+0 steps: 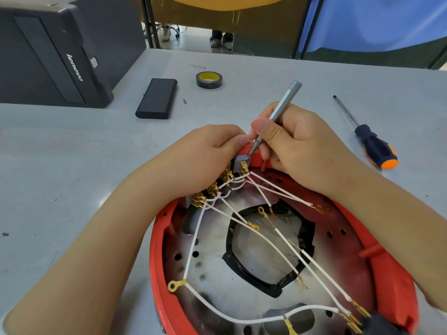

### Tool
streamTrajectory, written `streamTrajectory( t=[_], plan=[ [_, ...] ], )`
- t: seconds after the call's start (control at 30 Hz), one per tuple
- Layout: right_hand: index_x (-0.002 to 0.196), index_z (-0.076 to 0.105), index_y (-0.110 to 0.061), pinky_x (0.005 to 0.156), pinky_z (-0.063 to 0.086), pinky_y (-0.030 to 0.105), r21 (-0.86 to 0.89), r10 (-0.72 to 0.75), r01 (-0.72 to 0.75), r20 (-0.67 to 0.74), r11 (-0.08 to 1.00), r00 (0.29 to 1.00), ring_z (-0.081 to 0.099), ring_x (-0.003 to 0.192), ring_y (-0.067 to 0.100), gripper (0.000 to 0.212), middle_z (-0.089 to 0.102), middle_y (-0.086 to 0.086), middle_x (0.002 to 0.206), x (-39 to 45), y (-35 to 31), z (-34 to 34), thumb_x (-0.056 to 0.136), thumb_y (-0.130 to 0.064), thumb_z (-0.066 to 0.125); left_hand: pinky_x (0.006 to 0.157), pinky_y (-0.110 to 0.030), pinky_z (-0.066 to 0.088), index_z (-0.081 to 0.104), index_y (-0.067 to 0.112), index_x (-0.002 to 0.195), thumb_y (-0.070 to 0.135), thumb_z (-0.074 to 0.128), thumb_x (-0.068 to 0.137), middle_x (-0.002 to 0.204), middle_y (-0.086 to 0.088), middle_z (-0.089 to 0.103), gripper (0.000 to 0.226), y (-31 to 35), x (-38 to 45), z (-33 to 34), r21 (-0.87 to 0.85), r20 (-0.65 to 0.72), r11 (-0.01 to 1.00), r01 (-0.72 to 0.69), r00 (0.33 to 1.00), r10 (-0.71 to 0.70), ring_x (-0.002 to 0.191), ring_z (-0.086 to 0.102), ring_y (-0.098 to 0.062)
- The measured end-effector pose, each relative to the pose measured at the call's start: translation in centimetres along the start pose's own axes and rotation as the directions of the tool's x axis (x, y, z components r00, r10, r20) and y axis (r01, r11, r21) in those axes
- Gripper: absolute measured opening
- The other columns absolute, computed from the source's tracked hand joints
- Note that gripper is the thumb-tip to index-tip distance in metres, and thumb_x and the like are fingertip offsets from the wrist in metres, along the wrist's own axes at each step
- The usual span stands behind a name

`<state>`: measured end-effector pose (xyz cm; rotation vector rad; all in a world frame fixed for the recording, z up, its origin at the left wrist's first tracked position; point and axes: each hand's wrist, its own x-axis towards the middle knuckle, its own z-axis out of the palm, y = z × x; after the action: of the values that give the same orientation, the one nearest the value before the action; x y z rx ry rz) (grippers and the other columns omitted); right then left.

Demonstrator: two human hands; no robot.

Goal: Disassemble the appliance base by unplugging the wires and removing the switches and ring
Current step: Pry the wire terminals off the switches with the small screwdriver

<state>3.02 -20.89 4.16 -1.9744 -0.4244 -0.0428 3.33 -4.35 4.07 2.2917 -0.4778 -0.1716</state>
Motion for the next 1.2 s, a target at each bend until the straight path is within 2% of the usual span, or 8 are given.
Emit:
streamTrajectory(
  t=[0.1, 0.23, 0.47, 0.7, 0.83, 1.0, 1.07, 1.2],
  plan=[
    [0.08, 0.06, -0.021, 0.041, 0.034, 0.009, 0.0, 0.014, -0.014, 0.002, 1.0, 1.0, 0.048, 0.038, 0.003, 0.021, 0.055, -0.004, 0.053, 0.3, 0.0, 0.0, 0.097, -0.03, 0.05, 0.081, -0.042, 0.049, 0.064, 0.016, 0.102, 0.038, 0.035, 0.101, 0.097, -0.01, 0.067, 0.036, 0.1, 0.0, 0.1, 0.02, 0.011, 1.0, 0.01, 1.0, -0.011, 0.085, 0.062, -0.022],
    [0.078, 0.061, -0.02, 0.039, 0.036, 0.014, -0.055, 0.023, -0.022, 0.008, 0.998, 1.0, 0.046, 0.033, 0.006, 0.023, 0.058, -0.001, 0.055, 0.6, -0.4, 0.0, 0.097, -0.028, 0.052, 0.083, -0.048, 0.048, 0.063, 0.015, 0.104, 0.037, 0.034, 0.101, 0.101, -0.012, 0.067, 0.037, 0.1, 0.1, 0.1, 0.028, 0.02, 1.0, 0.015, 1.0, -0.015, 0.092, 0.062, -0.028],
    [0.074, 0.061, -0.018, 0.033, 0.032, 0.016, -0.101, 0.106, -0.103, 0.026, 0.99, 0.994, 0.04, 0.028, 0.008, 0.03, 0.057, -0.005, 0.048, 1.4, -0.8, 0.2, 0.098, -0.031, 0.049, 0.078, -0.041, 0.048, 0.065, 0.034, 0.099, 0.04, 0.035, 0.1, 0.095, -0.008, 0.069, 0.031, 0.3, -0.1, 0.1, 0.011, 0.014, 1.0, -0.003, 1.0, 0.003, 0.085, 0.063, -0.025],
    [0.072, 0.059, -0.024, 0.038, 0.032, 0.011, -0.145, 0.062, -0.064, -0.018, 0.987, 0.998, 0.044, 0.031, 0.003, 0.031, 0.054, -0.007, 0.048, 1.1, -0.5, 0.5, 0.099, -0.033, 0.047, 0.083, -0.043, 0.049, 0.065, 0.03, 0.099, 0.044, 0.034, 0.099, 0.099, -0.009, 0.069, 0.034, 0.1, 0.1, 0.1, -0.021, 0.019, 1.0, 0.015, 1.0, -0.015, 0.091, 0.063, -0.026],
    [0.077, 0.058, -0.026, 0.042, 0.035, 0.01, -0.011, -0.033, 0.033, -0.087, 0.999, 0.996, 0.049, 0.039, 0.0, 0.025, 0.052, -0.01, 0.051, 0.1, -0.2, 0.3, 0.099, -0.03, 0.047, 0.069, -0.026, 0.048, 0.064, 0.031, 0.09, 0.041, 0.038, 0.099, 0.084, -0.006, 0.067, 0.03, -0.2, 0.1, 0.1, -0.032, -0.011, 0.999, 0.009, 1.0, -0.009, 0.07, 0.06, -0.016],
    [0.078, 0.056, -0.024, 0.043, 0.036, 0.009, 0.022, -0.033, 0.035, -0.079, 0.999, 0.996, 0.049, 0.04, 0.001, 0.025, 0.05, -0.009, 0.052, 0.3, -0.2, 0.1, 0.1, -0.027, 0.045, 0.057, -0.023, 0.045, 0.064, 0.033, 0.087, 0.038, 0.039, 0.099, 0.078, -0.007, 0.064, 0.028, -0.3, 0.1, 0.1, -0.048, -0.019, 0.999, 0.011, 1.0, -0.012, 0.056, 0.052, -0.01],
    [0.078, 0.058, -0.023, 0.046, 0.037, 0.011, 0.023, -0.018, 0.018, -0.03, 1.0, 0.999, 0.049, 0.042, 0.001, 0.025, 0.051, -0.007, 0.052, 0.3, -0.1, 0.3, 0.1, -0.027, 0.046, 0.065, -0.02, 0.048, 0.065, 0.027, 0.094, 0.04, 0.037, 0.099, 0.082, -0.008, 0.066, 0.031, -0.3, 0.1, 0.1, -0.044, -0.008, 0.999, 0.006, 1.0, -0.006, 0.061, 0.057, -0.007],
    [0.079, 0.059, -0.027, 0.053, 0.039, 0.013, -0.042, -0.034, 0.035, 0.01, 0.999, 0.999, 0.052, 0.05, 0.002, 0.023, 0.057, -0.006, 0.054, 0.3, 0.1, 0.6, 0.098, -0.032, 0.047, 0.085, -0.047, 0.049, 0.064, 0.017, 0.102, 0.046, 0.033, 0.098, 0.1, -0.012, 0.068, 0.043, 0.0, 0.0, 0.1, -0.04, 0.02, 0.999, 0.028, 0.999, -0.028, 0.093, 0.063, -0.027]
  ],
)
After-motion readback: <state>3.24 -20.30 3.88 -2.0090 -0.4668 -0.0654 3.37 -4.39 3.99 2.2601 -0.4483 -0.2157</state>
